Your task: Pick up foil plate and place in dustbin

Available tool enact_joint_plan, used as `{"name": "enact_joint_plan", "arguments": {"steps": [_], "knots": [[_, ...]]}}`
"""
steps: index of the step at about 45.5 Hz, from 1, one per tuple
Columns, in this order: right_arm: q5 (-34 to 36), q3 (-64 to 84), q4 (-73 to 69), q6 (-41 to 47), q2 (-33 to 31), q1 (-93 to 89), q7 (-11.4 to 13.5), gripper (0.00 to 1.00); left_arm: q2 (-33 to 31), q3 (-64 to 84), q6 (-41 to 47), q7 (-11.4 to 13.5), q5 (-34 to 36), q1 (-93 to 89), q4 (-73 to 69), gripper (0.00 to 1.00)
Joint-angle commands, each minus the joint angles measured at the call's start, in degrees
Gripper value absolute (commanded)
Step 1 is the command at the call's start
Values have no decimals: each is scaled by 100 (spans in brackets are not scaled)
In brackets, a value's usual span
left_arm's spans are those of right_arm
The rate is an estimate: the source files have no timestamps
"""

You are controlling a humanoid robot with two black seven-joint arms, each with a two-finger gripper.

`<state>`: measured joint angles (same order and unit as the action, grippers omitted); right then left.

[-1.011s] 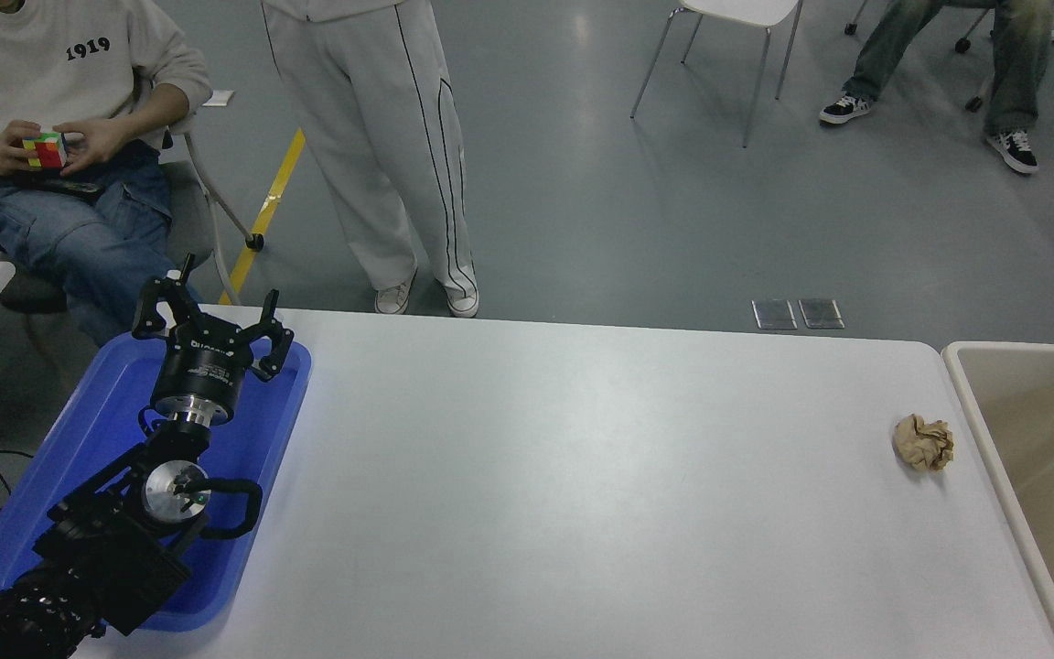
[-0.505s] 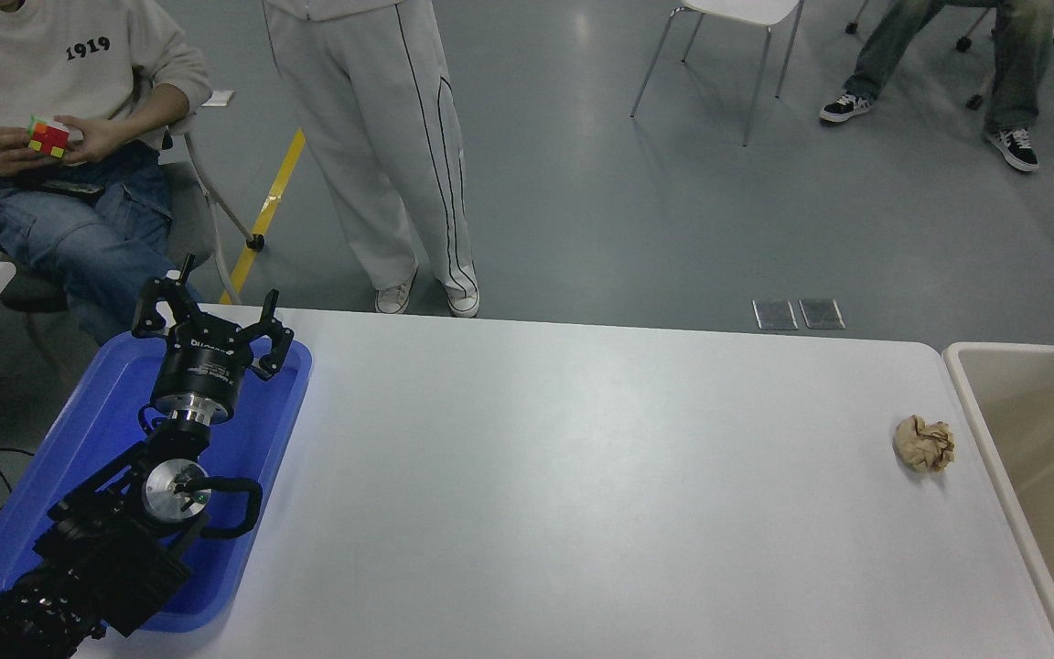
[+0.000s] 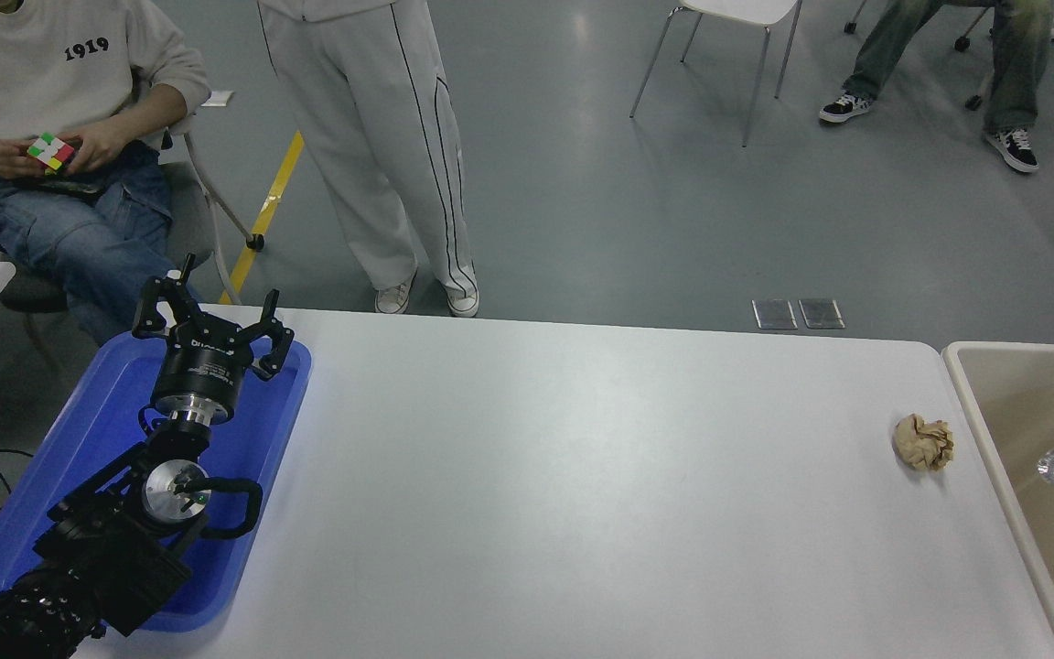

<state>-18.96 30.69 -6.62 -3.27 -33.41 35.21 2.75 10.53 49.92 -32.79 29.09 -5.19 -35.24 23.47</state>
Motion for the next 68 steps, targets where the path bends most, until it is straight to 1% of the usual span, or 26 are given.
{"name": "enact_joint_plan", "arguments": {"steps": [1, 14, 18, 25, 35, 40, 49, 55, 62, 68], "knots": [[6, -19, -6, -718, 28, -32, -11, 77, 2, 0, 0, 1, 0, 0, 0, 100], [6, -28, -67, -816, -7, -23, -11, 79, -7, 0, 0, 1, 0, 0, 0, 100], [15, -37, -102, -816, -16, 21, -11, 88, 2, 0, 0, 1, 0, 0, 0, 100], [15, -37, -453, -790, -95, 91, -11, 98, -7, 0, 0, 1, 0, 0, 0, 100], [15, 42, -2184, -763, -912, 802, -20, 99, -7, 0, 0, 1, 0, -9, 0, 100], [-11, 121, -2870, -737, -1176, 1110, -20, 100, -7, 0, 0, 1, 0, -9, 0, 100], [-38, 1113, -4074, -623, -1598, 1900, -37, 100, -7, 0, 0, -8, 0, 0, 0, 100], [-29, 1790, -4768, -605, -1739, 2630, -37, 100, -7, 0, 0, -8, 0, -9, 0, 100], [-20, 2651, -5331, -587, -1713, 3368, -46, 100, -7, 0, 0, -8, 0, -9, 0, 100], [-20, 3030, -5595, -254, -1713, 3861, -46, 100, -7, 0, 0, -8, 0, -9, 0, 100]]}}
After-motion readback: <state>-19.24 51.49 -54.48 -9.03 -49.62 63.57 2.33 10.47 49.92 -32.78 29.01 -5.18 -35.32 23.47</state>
